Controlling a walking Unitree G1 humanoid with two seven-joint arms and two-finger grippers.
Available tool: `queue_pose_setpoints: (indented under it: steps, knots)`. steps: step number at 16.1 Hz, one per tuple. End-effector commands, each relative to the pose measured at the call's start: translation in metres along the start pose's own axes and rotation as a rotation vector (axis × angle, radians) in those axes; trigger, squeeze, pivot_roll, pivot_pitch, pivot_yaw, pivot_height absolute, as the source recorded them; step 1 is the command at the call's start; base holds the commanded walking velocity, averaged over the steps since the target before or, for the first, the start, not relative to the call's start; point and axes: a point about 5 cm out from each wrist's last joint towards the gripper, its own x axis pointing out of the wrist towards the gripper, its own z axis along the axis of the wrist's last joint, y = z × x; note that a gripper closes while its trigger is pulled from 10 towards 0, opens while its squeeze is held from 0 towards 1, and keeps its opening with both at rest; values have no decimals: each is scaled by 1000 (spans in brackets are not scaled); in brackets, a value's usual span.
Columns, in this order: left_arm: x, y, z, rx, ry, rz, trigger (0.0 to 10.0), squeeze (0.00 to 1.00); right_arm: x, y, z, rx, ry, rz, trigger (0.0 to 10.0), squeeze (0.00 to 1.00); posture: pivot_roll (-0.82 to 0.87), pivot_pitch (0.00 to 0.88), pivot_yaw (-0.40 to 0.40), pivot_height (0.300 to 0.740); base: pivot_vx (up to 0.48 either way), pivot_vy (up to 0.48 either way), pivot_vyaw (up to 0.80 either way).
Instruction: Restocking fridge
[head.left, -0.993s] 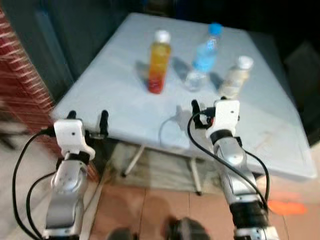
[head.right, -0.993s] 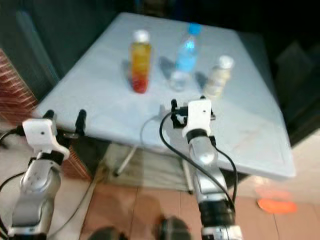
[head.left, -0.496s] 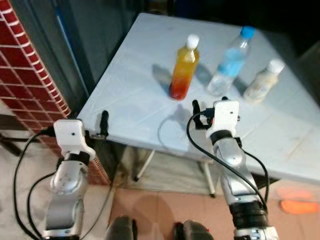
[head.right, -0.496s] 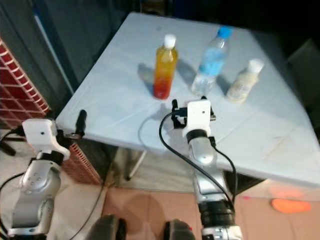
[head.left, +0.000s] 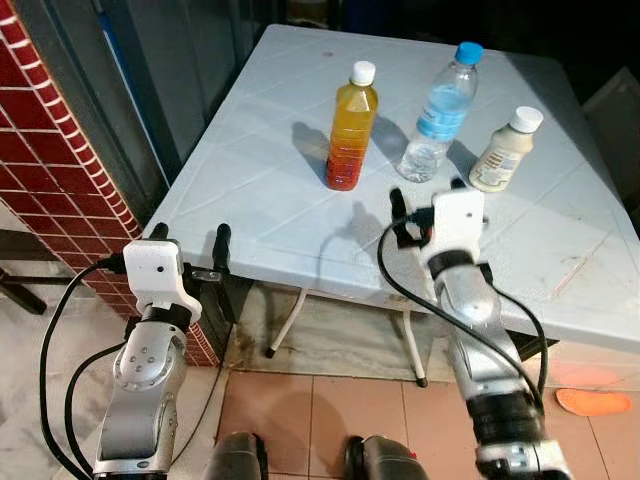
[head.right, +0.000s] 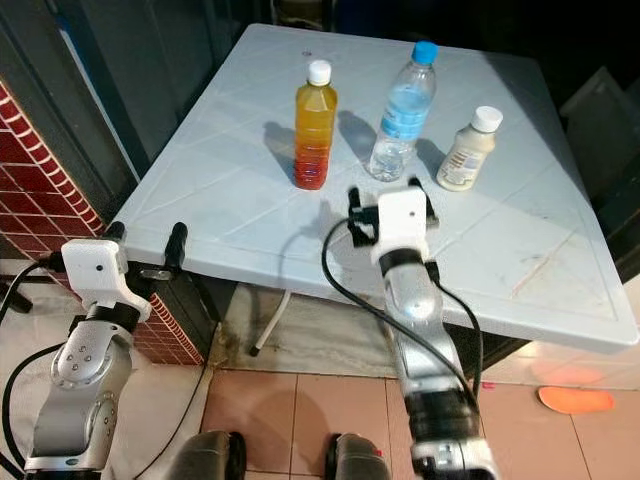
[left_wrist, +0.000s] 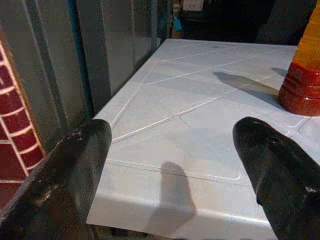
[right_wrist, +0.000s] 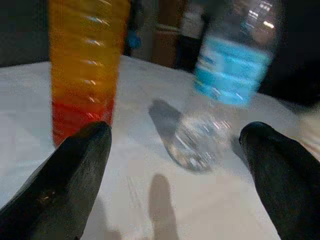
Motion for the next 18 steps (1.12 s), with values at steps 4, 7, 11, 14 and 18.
queue_pose_setpoints:
  steps: [4, 7, 11, 14, 18]
  knots:
    - [-1, 3, 5, 18, -12, -1, 10000, 0, 32, -3, 35, 9, -144, 177, 10000, 0, 77, 135, -9, 740, 0, 0, 0]
    - [-2, 3, 6, 26, -13, 0, 10000, 0, 46, -3, 53, 15, -218, 195, 10000, 0, 94, 134, -2, 740, 0, 0, 0]
    - [-3, 1, 8, 41, -16, -21, 10000, 0, 40, 7, 55, 20, -262, 251, 10000, 1000, 98, 136, 13, 740, 0, 0, 0]
    - [1, -2, 12, 51, -33, -37, 10000, 0, 42, 6, 62, -11, -294, 232, 10000, 0, 94, 137, 11, 740, 0, 0, 0]
    - [-1, -9, 13, 67, -44, -62, 10000, 0, 61, 6, 76, -3, -317, 226, 10000, 0, 103, 136, 1, 740, 0, 0, 0]
